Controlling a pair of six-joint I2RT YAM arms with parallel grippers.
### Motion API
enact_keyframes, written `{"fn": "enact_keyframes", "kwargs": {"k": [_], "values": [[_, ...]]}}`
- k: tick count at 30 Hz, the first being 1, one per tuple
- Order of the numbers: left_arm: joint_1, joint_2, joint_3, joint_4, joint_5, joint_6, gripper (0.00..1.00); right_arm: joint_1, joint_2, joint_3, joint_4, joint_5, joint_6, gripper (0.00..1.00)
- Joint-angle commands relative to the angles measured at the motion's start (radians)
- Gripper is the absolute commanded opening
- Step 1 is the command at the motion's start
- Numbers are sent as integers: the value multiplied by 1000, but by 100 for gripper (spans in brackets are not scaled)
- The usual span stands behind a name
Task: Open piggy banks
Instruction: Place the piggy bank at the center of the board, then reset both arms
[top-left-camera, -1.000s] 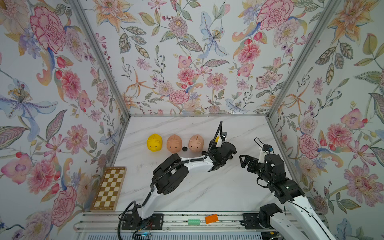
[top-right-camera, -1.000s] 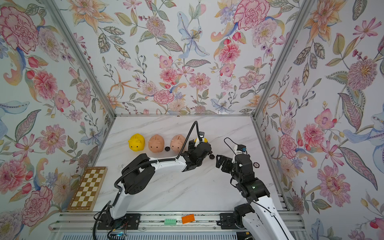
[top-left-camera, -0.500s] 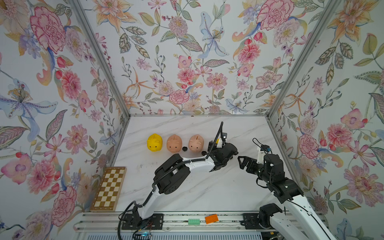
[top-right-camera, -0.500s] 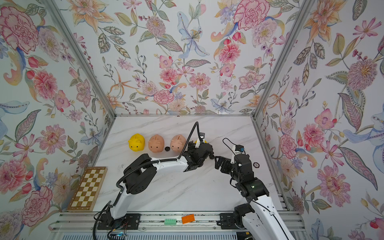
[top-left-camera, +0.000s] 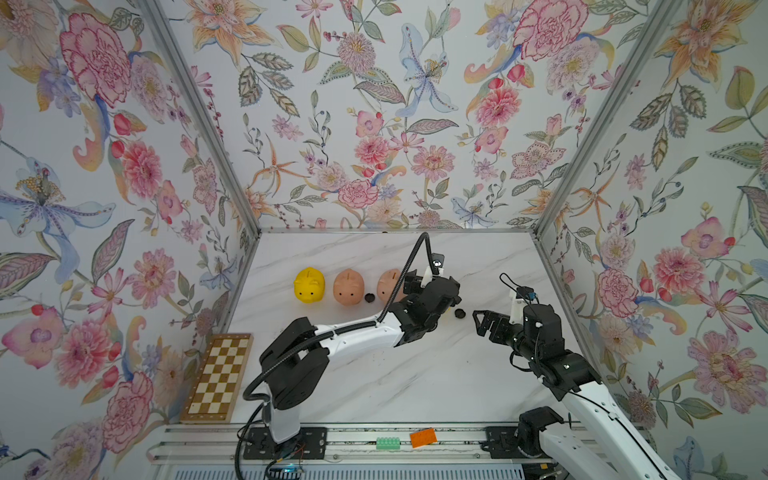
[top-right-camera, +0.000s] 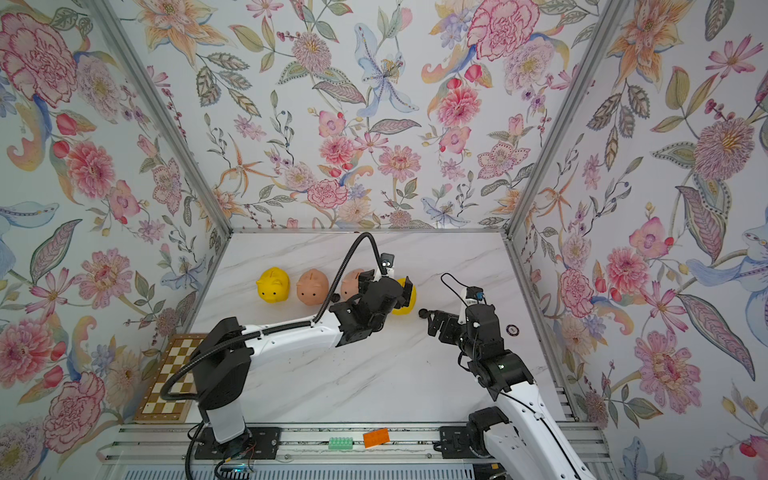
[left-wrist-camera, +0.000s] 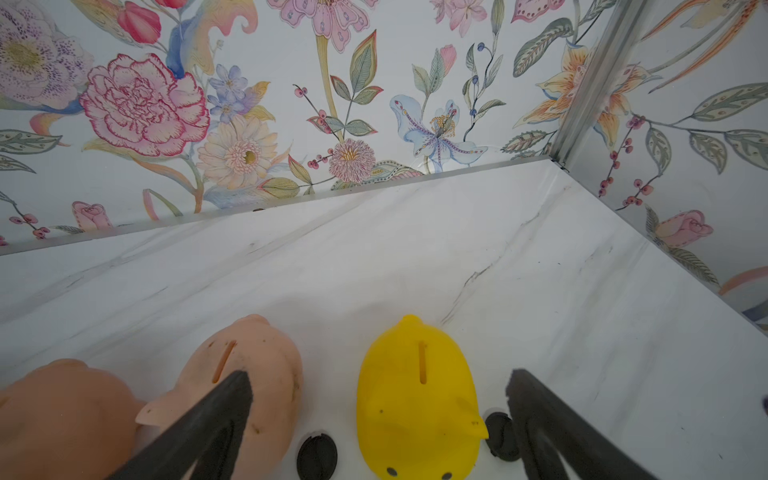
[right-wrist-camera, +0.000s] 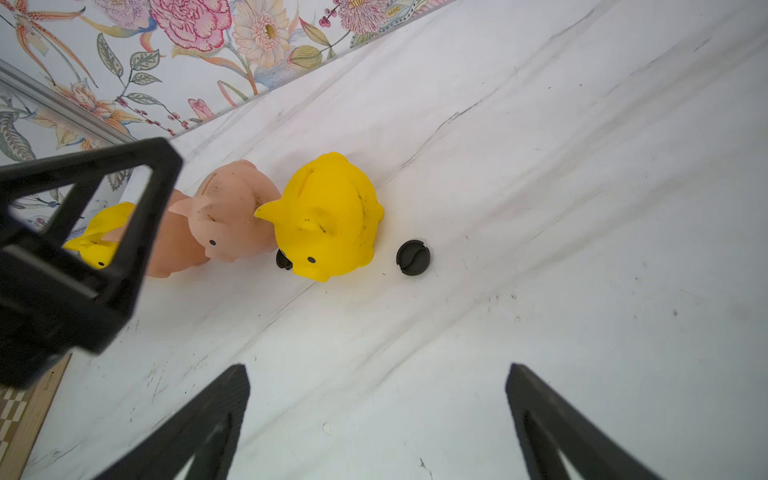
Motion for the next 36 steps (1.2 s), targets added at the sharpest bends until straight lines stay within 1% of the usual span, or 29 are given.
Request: {"fn": "enact_keyframes", "kwargs": {"k": [1, 3, 4, 5, 7, 9, 11, 13, 14, 15, 16, 17, 18, 19, 20, 21, 23, 25, 26, 27, 29, 31, 33, 34, 35, 36], "values": [[18, -124, -128, -17, -12, 137, 99, -6, 16, -18, 136, 46, -57, 99], [28, -202, -226, -30, -77, 193, 99, -6, 35, -45, 216, 103, -94, 99], [30, -262, -277, -12, -126, 238, 99, -5, 43, -61, 256, 127, -119, 99], [29, -310, -350, 43, -177, 303, 99, -3, 53, -83, 311, 157, -149, 99], [31, -403, -494, 169, -235, 430, 99, -4, 67, -115, 391, 226, -210, 99], [34, -509, -663, 403, -346, 588, 99, -3, 86, -139, 460, 296, -279, 99], [70, -622, -807, 569, -353, 659, 99, -4, 110, -175, 552, 331, -366, 99], [142, -738, -894, 572, -330, 633, 99, -3, 140, -217, 661, 372, -449, 99], [196, -795, -913, 504, -313, 559, 99, -5, 159, -243, 724, 398, -479, 99], [258, -845, -915, 397, -270, 480, 99, -6, 178, -266, 790, 424, -507, 99], [321, -878, -919, 330, -228, 418, 99, -9, 198, -283, 842, 438, -528, 99], [394, -900, -942, 330, -205, 371, 99, -11, 222, -303, 901, 440, -555, 99], [449, -909, -976, 370, -206, 355, 99, -16, 252, -320, 964, 445, -572, 99], [487, -908, -1011, 434, -208, 369, 99, -23, 282, -333, 1010, 450, -576, 99], [516, -899, -1051, 540, -211, 404, 99, -33, 321, -342, 1054, 451, -578, 99], [547, -875, -1122, 667, -197, 437, 99, -44, 364, -346, 1093, 455, -577, 99], [599, -819, -1176, 821, -153, 473, 99, -59, 438, -354, 1156, 462, -579, 99], [652, -761, -1170, 814, -103, 452, 99, -69, 490, -389, 1266, 453, -595, 99], [683, -728, -1169, 814, -49, 451, 99, -71, 507, -411, 1331, 441, -602, 99], [714, -696, -1174, 836, -1, 416, 99, -75, 518, -425, 1374, 433, -601, 99], [772, -610, -1193, 942, 91, 401, 99, -98, 543, -432, 1410, 431, -570, 99], [818, -511, -1201, 1055, 154, 393, 99, -110, 559, -424, 1414, 445, -566, 99], [832, -421, -1202, 1196, 197, 433, 99, -123, 573, -417, 1423, 443, -560, 99], [842, -382, -1205, 1260, 227, 460, 99, -131, 583, -419, 1438, 421, -572, 99], [868, -345, -1205, 1296, 256, 417, 99, -141, 596, -427, 1467, 396, -583, 99], [895, -307, -1204, 1321, 321, 388, 99, -151, 610, -432, 1503, 387, -582, 99]]}}
